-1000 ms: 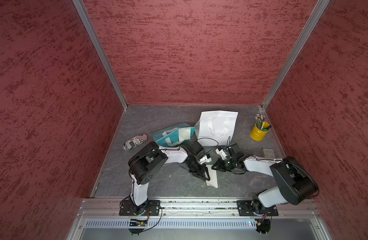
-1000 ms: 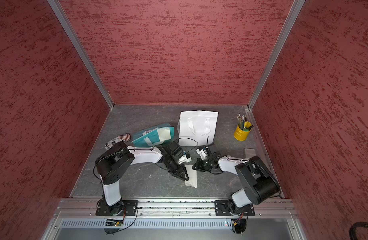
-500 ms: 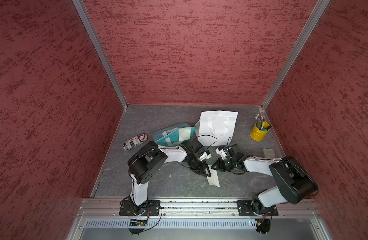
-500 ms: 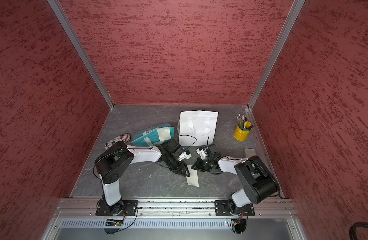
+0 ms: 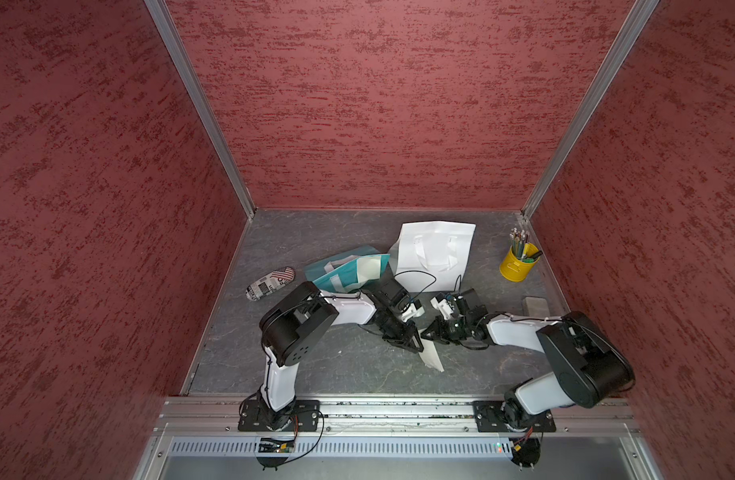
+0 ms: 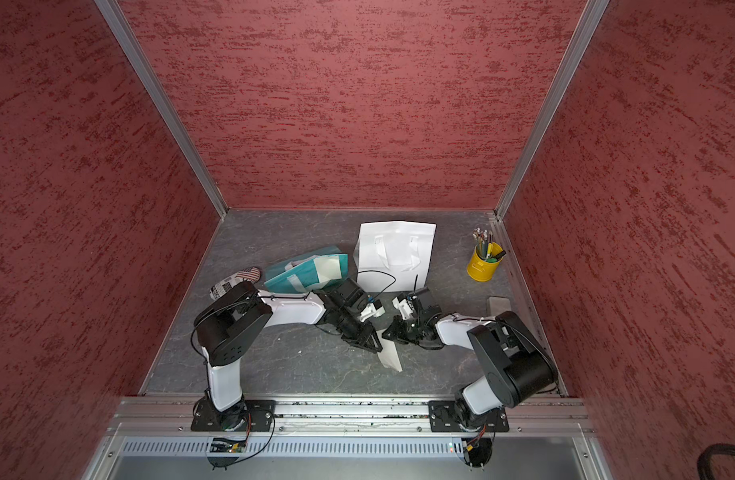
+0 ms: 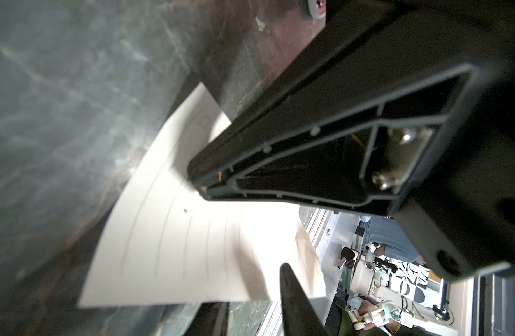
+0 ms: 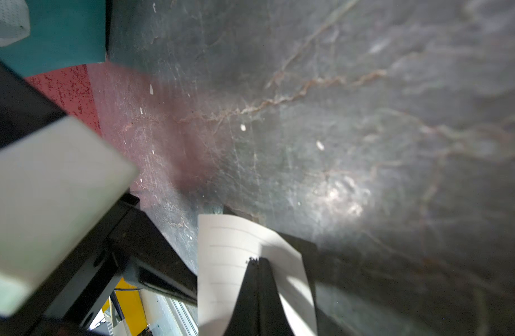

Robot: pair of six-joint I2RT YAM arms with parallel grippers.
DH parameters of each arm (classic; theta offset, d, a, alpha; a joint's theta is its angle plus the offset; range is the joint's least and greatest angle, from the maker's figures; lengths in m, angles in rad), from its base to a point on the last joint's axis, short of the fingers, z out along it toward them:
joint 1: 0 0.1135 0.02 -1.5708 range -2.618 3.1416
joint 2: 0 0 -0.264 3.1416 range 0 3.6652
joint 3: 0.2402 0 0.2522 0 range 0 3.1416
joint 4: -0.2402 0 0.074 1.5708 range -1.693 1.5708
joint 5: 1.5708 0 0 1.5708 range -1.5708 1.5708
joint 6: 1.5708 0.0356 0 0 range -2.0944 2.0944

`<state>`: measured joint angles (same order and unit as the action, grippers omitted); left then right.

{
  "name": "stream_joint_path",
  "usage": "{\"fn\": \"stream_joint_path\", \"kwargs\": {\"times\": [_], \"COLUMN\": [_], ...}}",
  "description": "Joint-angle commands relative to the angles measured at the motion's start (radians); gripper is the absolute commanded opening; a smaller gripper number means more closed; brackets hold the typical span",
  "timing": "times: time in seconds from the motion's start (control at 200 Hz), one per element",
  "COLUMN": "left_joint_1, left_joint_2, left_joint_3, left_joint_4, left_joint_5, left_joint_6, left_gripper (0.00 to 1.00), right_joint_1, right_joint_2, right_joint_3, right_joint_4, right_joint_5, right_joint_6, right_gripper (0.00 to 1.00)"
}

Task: Staple the receipts to the bags
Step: Pick up the receipt from the center of the board.

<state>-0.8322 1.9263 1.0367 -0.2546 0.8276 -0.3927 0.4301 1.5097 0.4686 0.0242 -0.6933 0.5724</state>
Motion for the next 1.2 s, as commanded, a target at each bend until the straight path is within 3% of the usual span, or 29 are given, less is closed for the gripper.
{"fn": "stream_joint_path", "kwargs": {"times": [0.0,0.14,0.296,0.416,0.486,0.646,0.772,1.082,1.197], "left_joint_1": [-0.001,0.001,0.002,0.003,0.002,0.012,0.012,0.037,0.056], "left_joint_2": [0.017,0.012,0.013,0.006,-0.009,-0.083,-0.155,-0.299,-0.303], "left_joint_3": [0.019,0.024,0.024,0.026,0.033,0.032,0.035,0.051,0.092], "left_joint_4": [0.033,0.042,0.048,0.039,0.006,-0.036,-0.025,0.04,-0.028], "left_joint_5": [-0.012,-0.02,-0.021,-0.025,-0.034,-0.026,0.022,0.095,0.091], "left_joint_6": [-0.004,-0.005,-0.006,-0.003,0.017,0.071,0.105,0.155,0.193], "left_gripper": [0.19,0.14,0.0,0.0,0.0,0.0,0.0,0.0,0.0], "right_joint_1": [-0.004,-0.007,-0.011,-0.016,-0.022,-0.062,-0.135,-0.27,-0.3], "right_joint_2": [-0.002,-0.016,-0.03,-0.051,-0.118,-0.277,-0.386,-0.574,-0.661], "right_joint_3": [-0.012,-0.004,0.001,0.006,0.015,0.044,0.06,0.027,0.024], "right_joint_4": [0.026,0.037,0.035,0.039,0.034,-0.017,-0.055,0.008,0.073], "right_joint_5": [-0.013,-0.017,-0.021,-0.021,-0.006,0.064,0.066,-0.156,-0.197], "right_joint_6": [0.007,0.012,0.011,0.01,0.006,-0.021,-0.055,-0.179,-0.178], "right_gripper": [0.0,0.0,0.0,0.0,0.11,0.47,0.62,0.77,0.79]}}
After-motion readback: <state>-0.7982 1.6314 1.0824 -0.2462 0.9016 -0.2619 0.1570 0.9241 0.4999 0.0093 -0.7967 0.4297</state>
